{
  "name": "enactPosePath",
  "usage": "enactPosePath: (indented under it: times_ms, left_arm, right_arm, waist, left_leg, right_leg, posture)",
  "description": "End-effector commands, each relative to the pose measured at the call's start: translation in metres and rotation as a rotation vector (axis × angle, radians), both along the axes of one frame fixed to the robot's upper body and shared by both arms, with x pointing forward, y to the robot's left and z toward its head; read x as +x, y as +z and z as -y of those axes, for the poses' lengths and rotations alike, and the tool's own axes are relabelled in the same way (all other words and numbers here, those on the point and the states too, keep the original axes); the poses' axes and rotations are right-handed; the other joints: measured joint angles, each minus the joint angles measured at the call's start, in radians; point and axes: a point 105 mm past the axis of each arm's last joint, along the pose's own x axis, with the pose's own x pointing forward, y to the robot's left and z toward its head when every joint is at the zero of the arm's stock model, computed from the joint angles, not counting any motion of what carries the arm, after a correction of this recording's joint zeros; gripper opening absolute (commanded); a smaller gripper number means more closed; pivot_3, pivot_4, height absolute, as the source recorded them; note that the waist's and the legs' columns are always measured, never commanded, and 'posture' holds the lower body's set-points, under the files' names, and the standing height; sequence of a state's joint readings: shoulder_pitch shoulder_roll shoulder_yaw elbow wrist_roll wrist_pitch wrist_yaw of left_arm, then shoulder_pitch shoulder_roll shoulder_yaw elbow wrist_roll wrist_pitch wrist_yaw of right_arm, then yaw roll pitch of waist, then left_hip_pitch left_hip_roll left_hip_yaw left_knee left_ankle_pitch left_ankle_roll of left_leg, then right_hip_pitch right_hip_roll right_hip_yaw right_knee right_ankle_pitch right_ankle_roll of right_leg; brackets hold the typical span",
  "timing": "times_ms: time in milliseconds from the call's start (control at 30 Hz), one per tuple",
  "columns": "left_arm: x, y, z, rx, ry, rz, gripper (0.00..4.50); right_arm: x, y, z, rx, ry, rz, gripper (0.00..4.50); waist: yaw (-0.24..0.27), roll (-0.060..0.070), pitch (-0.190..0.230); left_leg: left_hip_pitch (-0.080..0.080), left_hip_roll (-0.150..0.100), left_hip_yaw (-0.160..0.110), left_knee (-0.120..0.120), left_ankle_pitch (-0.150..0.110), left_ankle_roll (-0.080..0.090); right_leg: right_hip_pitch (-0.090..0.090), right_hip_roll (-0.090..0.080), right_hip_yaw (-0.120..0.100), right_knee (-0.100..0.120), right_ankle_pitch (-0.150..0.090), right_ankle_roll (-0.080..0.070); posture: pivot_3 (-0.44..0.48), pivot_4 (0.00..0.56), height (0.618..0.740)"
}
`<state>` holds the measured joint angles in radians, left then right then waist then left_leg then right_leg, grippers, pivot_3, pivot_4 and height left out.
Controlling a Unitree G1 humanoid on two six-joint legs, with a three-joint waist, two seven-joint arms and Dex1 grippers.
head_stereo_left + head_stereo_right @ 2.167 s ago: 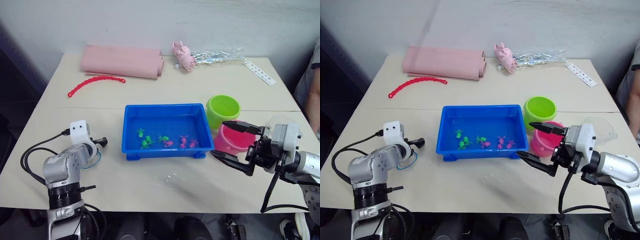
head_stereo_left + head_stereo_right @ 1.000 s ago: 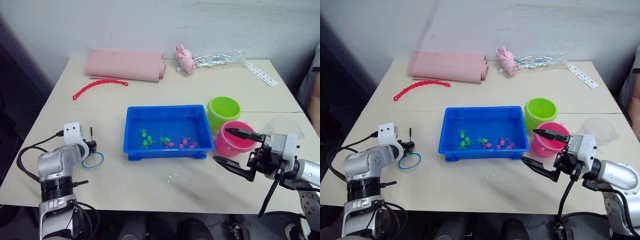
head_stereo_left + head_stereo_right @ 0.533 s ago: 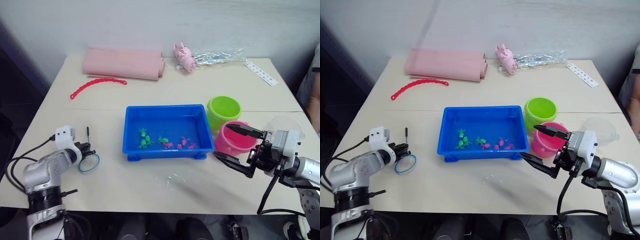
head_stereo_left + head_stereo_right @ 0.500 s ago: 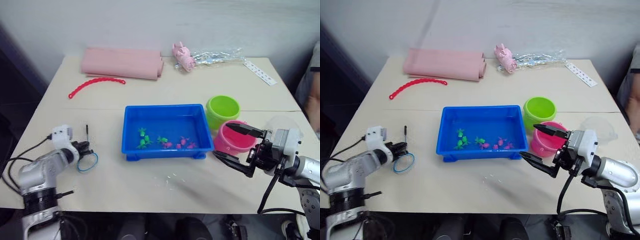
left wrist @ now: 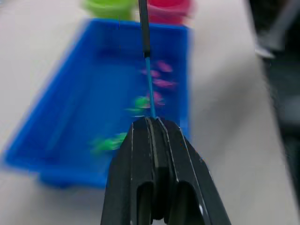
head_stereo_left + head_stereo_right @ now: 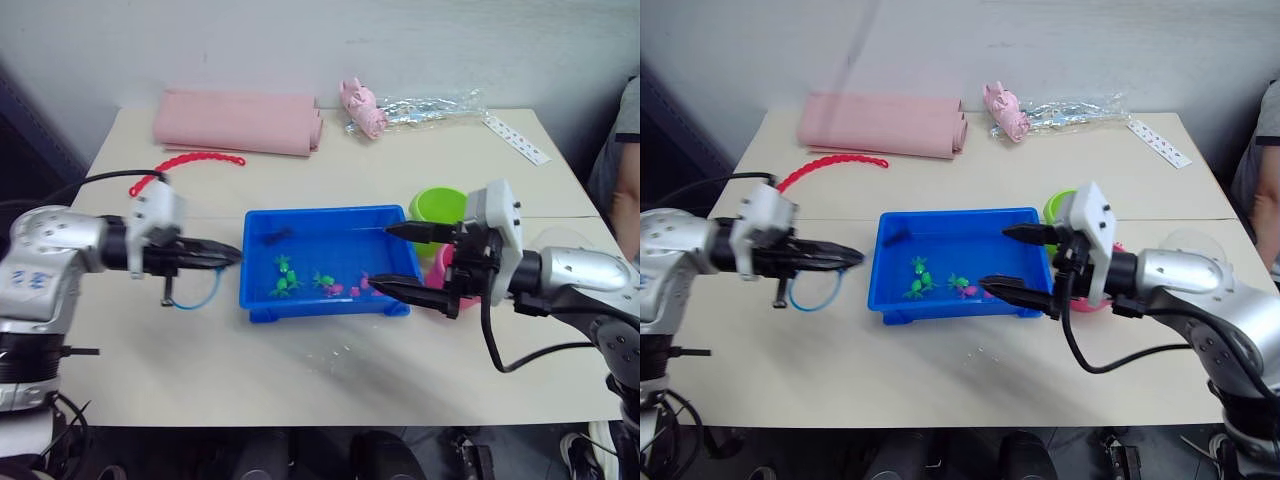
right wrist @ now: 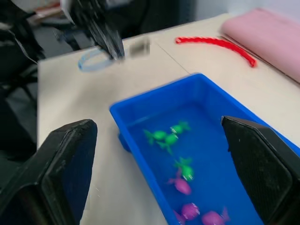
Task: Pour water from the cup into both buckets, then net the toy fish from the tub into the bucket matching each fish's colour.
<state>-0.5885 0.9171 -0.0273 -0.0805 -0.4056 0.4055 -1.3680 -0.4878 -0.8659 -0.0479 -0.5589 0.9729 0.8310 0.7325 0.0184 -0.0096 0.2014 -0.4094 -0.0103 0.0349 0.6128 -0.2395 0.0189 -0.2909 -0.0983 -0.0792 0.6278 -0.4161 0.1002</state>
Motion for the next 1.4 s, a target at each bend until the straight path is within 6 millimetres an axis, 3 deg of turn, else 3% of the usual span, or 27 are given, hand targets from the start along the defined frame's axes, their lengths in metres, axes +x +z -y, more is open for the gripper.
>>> enactPosePath:
  times_ms: [33,200,333,733,833,1100,1233,1300,1367,1400]
  left_arm:
    - [-0.01,0.004,0.027,0.061,-0.15,0.037,0.02]
    - [-0.005,-0.002,0.064,0.093,-0.261,0.111,0.02]
    - [-0.002,-0.002,0.076,0.07,-0.269,0.097,0.02]
    - [0.001,-0.001,0.079,0.068,-0.237,0.073,0.02]
    - [0.002,-0.001,0.082,0.06,-0.232,0.078,0.0]
    - [-0.001,-0.003,0.083,0.052,-0.228,0.069,0.0]
    - [-0.002,-0.002,0.083,0.028,-0.232,0.067,0.0]
    - [-0.007,0.006,0.084,-0.045,-0.255,0.048,0.69]
    - [-0.01,0.033,0.086,-0.212,-0.252,0.064,1.28]
    - [-0.008,0.05,0.083,-0.31,-0.223,0.073,1.8]
  right_arm:
    - [0.002,-0.01,-0.004,-0.1,0.051,-0.063,4.5]
    - [0.004,-0.015,-0.022,-0.104,0.108,-0.139,4.5]
    - [0.004,-0.016,-0.028,-0.121,0.117,-0.149,4.5]
    - [0.005,-0.022,-0.032,-0.145,0.093,-0.179,4.5]
    - [0.007,-0.022,-0.033,-0.137,0.09,-0.173,3.7]
    - [0.011,-0.023,-0.035,-0.119,0.077,-0.154,0.03]
    - [0.011,-0.023,-0.034,-0.114,0.084,-0.142,0.03]
    - [0.011,-0.023,-0.034,-0.115,0.086,-0.128,0.0]
    - [0.011,-0.022,-0.031,-0.119,0.082,-0.103,0.0]
    - [0.011,-0.022,-0.028,-0.117,0.078,-0.092,0.0]
  waist:
    - [-0.007,0.0,0.0]
    - [-0.013,0.0,0.0]
    - [-0.019,-0.001,0.001]
    - [-0.019,-0.001,0.001]
    - [-0.019,-0.001,0.001]
    - [-0.019,-0.001,0.001]
    - [-0.019,-0.001,0.001]
    - [-0.019,-0.001,0.001]
    - [-0.019,-0.001,0.001]
    - [-0.019,-0.001,0.001]
  left_leg:
    - [-0.001,0.001,0.001,0.0,0.0,0.0]
    - [-0.007,0.001,0.001,0.003,-0.001,0.002]
    - [-0.017,0.002,0.0,0.009,0.0,0.003]
    - [-0.017,0.002,0.0,0.017,0.0,0.004]
    - [-0.017,0.002,0.0,0.017,0.0,0.004]
    - [-0.017,0.002,0.0,0.017,0.0,0.004]
    - [-0.017,0.002,0.0,0.017,0.0,0.004]
    - [-0.017,0.002,0.0,0.017,0.0,0.004]
    - [-0.017,0.002,0.0,0.017,0.0,0.004]
    - [-0.017,0.002,0.0,0.017,0.0,0.004]
  right_leg:
    - [0.0,0.001,0.0,0.0,0.0,0.0]
    - [-0.005,0.002,0.0,0.001,0.0,0.0]
    - [-0.016,0.002,0.0,0.009,0.0,0.001]
    - [-0.015,0.001,0.001,0.017,0.0,0.0]
    - [-0.015,0.001,0.001,0.017,0.0,0.0]
    - [-0.015,0.001,0.001,0.017,0.0,0.0]
    - [-0.016,0.001,0.001,0.017,0.0,0.0]
    - [-0.016,0.001,0.001,0.017,0.0,0.0]
    - [-0.016,0.001,0.001,0.017,0.0,0.0]
    - [-0.016,0.001,0.001,0.017,0.0,0.0]
  posture:
    - [0.0,0.15,0.74]
    - [0.0,0.15,0.74]
    - [0.0,0.15,0.74]
    - [0.0,0.15,0.74]
    - [0.0,0.15,0.74]
    - [0.0,0.15,0.74]
    - [0.0,0.15,0.74]
    - [0.0,0.15,0.74]
    - [0.0,0.15,0.74]
    - [0.0,0.15,0.74]
